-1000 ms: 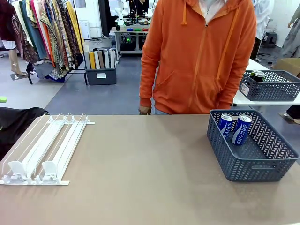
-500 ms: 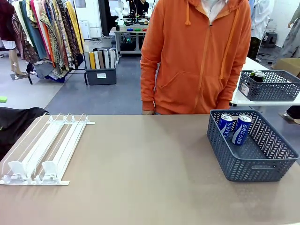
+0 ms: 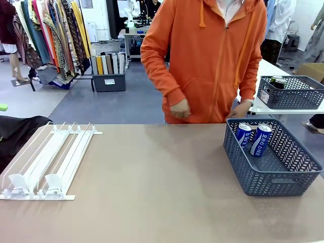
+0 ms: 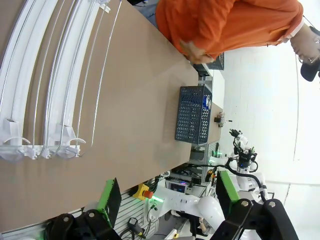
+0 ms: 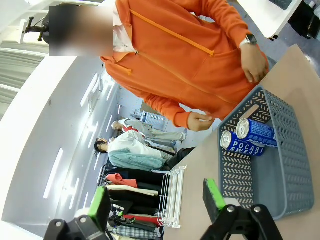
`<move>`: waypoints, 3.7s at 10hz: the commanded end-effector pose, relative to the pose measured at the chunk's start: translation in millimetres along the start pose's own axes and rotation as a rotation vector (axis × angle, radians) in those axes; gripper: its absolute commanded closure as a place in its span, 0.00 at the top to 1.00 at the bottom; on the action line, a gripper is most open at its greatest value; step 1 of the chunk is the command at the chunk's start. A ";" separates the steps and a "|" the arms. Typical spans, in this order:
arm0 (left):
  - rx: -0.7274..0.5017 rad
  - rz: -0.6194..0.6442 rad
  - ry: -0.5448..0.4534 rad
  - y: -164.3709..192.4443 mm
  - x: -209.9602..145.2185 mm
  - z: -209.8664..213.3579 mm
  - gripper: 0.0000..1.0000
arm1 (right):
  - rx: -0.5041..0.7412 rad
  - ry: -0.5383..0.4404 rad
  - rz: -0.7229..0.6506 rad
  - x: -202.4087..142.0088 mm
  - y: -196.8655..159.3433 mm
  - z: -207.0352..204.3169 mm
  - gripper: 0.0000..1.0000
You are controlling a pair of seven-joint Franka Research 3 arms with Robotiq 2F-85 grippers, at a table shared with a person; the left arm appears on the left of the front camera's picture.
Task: Retrieve and store the cans from the dispenser.
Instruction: Pick up one can from the Automatic Can Dispenser and place it in the middle of the table.
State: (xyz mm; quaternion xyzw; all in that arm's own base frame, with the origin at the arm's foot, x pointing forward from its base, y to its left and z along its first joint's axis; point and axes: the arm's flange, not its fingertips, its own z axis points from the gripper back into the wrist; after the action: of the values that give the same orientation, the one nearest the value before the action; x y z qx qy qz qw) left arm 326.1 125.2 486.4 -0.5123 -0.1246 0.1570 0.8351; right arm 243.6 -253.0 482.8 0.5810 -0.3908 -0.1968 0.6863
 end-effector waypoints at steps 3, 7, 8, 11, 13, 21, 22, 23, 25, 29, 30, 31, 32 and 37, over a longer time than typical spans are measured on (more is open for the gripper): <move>-0.024 0.001 -0.007 -1.3 -1.3 -1.2 1.00 | 0.029 -0.020 0.013 1.6 2.0 -3.2 1.00; -0.024 0.001 -0.007 -1.3 -1.3 -1.2 1.00 | 0.029 -0.020 0.013 1.6 2.0 -3.2 1.00; -0.024 0.001 -0.007 -1.3 -1.3 -1.2 1.00 | 0.029 -0.020 0.013 1.6 2.0 -3.2 1.00; -0.024 0.001 -0.007 -1.3 -1.3 -1.2 1.00 | 0.029 -0.020 0.013 1.6 2.0 -3.2 1.00; -0.024 0.001 -0.007 -1.3 -1.3 -1.2 1.00 | 0.029 -0.020 0.013 1.6 2.0 -3.2 1.00; -0.024 0.001 -0.007 -1.3 -1.3 -1.2 1.00 | 0.029 -0.020 0.013 1.6 2.0 -3.2 1.00; -0.024 0.001 -0.007 -1.3 -1.3 -1.2 1.00 | 0.029 -0.020 0.013 1.6 2.0 -3.2 1.00; -0.024 0.001 -0.007 -1.3 -1.3 -1.2 1.00 | 0.029 -0.020 0.013 1.6 2.0 -3.2 1.00; -0.024 0.001 -0.007 -1.3 -1.3 -1.2 1.00 | 0.029 -0.020 0.013 1.6 2.0 -3.2 1.00; -0.024 0.001 -0.007 -1.3 -1.3 -1.2 1.00 | 0.029 -0.020 0.013 1.6 2.0 -3.2 1.00; -0.024 0.001 -0.007 -1.3 -1.3 -1.2 1.00 | 0.029 -0.020 0.013 1.6 2.0 -3.2 1.00; -0.024 0.001 -0.007 -1.3 -1.3 -1.2 1.00 | 0.029 -0.020 0.013 1.6 2.0 -3.2 1.00; -0.024 0.001 -0.007 -1.3 -1.3 -1.2 1.00 | 0.029 -0.020 0.013 1.6 2.0 -3.2 1.00; -0.024 0.001 -0.007 -1.3 -1.3 -1.2 1.00 | 0.029 -0.020 0.013 1.6 2.0 -3.2 1.00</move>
State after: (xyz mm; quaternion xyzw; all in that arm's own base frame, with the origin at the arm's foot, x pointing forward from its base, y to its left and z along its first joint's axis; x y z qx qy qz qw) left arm 326.0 125.2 486.4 -0.5124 -0.1245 0.1570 0.8350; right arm 243.6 -253.0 482.8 0.5810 -0.3908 -0.1968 0.6863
